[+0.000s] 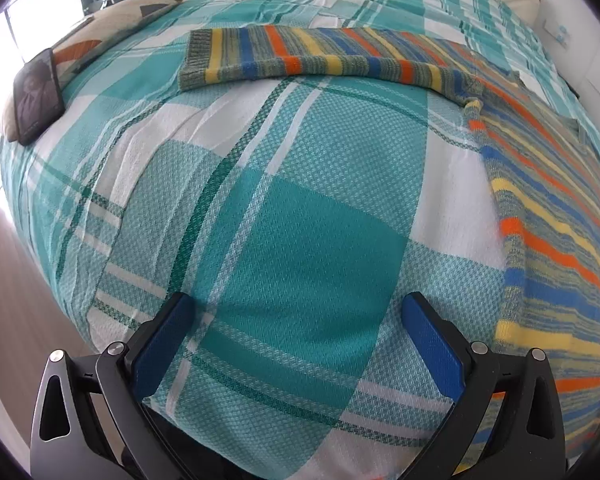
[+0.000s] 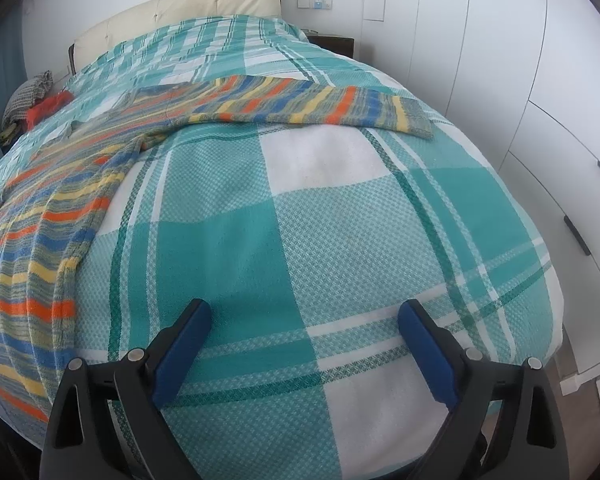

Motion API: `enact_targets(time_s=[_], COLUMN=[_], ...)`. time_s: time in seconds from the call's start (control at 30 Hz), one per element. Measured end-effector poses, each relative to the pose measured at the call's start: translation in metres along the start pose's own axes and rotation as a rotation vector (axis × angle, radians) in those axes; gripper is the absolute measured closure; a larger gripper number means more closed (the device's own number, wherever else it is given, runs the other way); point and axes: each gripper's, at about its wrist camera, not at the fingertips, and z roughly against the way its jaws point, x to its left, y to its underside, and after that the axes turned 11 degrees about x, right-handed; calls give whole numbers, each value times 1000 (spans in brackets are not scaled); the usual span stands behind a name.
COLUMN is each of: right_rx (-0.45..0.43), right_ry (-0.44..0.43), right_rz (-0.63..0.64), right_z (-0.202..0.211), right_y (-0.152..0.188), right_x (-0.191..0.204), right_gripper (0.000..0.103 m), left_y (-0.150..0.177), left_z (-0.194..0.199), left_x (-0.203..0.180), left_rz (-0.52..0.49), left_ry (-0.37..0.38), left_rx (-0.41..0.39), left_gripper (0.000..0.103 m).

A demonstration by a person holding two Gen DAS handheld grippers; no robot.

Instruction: Fold small clothes

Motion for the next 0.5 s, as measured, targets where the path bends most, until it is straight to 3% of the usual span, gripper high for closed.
enact_targets(time_s=[0.5], right_rx=[54], right_ry=[18], right_rz=[9], right_z=[-5], right_y=[-8], right_x=[4], right_gripper=[6], left_y=[-13], left_z=[-5], left_x=[-7], left_rz=[-13], left_ry=[-21], left_rx=[96], left_gripper=[1])
